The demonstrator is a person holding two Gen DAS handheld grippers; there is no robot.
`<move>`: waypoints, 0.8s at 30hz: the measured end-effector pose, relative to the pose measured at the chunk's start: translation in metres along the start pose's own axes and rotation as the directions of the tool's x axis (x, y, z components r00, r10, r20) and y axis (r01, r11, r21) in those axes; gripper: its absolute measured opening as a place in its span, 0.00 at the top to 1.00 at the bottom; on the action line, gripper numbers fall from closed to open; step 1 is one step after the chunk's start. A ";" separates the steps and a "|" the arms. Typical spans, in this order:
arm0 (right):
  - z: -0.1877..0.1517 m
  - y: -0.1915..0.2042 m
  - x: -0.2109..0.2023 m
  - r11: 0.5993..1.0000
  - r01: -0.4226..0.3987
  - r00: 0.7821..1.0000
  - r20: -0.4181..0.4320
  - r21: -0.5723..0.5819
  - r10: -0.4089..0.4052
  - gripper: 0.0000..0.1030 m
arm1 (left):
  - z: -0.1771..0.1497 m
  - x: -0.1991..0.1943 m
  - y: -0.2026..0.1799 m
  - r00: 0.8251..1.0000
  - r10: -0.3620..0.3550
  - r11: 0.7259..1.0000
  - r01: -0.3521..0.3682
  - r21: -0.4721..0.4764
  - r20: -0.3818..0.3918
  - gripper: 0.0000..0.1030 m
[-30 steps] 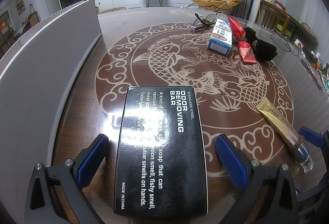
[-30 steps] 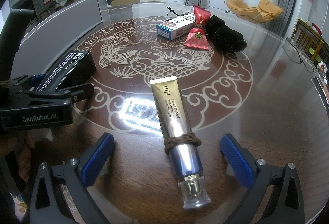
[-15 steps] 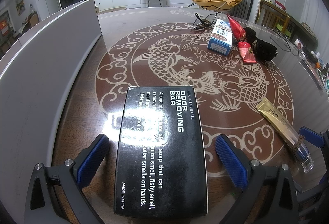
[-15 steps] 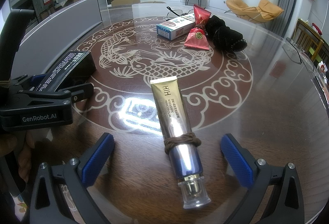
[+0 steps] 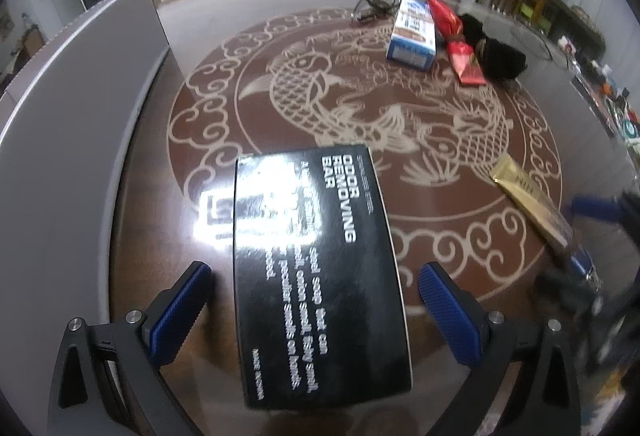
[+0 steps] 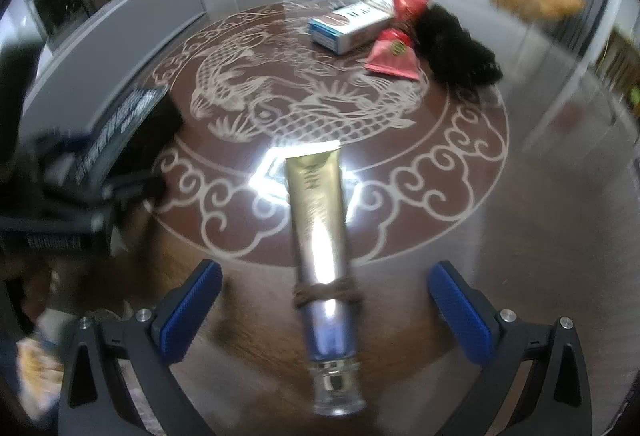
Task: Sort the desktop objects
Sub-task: 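Carry the box and tube over the white bin and open both tools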
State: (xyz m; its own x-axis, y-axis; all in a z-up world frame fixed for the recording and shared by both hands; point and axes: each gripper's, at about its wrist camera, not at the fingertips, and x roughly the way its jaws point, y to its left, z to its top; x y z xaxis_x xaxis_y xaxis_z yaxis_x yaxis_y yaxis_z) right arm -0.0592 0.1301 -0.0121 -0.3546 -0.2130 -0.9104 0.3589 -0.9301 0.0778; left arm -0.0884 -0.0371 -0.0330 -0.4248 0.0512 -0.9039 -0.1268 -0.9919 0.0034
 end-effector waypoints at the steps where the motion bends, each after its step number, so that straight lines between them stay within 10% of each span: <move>1: 0.004 -0.003 0.001 1.000 -0.004 1.000 -0.026 0.001 0.004 0.00 | -0.001 -0.001 -0.001 1.000 -0.002 1.000 0.002 0.009 -0.003 0.00; 4: 0.013 0.003 0.001 0.998 0.009 0.997 -0.082 -0.055 -0.013 0.03 | -0.001 -0.004 -0.006 1.000 -0.005 1.000 0.005 0.031 0.004 0.07; 7: 0.016 0.014 0.003 0.992 0.050 0.991 -0.119 -0.112 -0.063 0.37 | -0.001 -0.013 -0.012 1.000 -0.005 0.999 0.003 0.052 0.029 0.43; 9: 0.016 0.014 -0.001 0.994 0.044 0.989 -0.140 -0.099 -0.058 0.70 | -0.005 -0.017 -0.014 0.999 -0.013 0.998 0.011 0.065 0.036 0.44; 24: 0.062 0.048 -0.098 0.993 -0.103 0.990 0.089 -0.055 0.108 0.72 | -0.007 -0.164 0.030 0.928 -0.136 0.986 0.159 -0.040 0.346 0.44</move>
State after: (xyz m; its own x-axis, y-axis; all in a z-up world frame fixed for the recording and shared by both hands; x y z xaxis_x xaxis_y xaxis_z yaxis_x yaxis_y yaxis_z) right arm -0.0604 0.0879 0.1062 -0.3890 -0.3378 -0.8571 0.4403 -0.8854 0.1491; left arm -0.0163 -0.0765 0.1128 -0.6876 0.2223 -0.6912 -0.1571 -0.9750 -0.1573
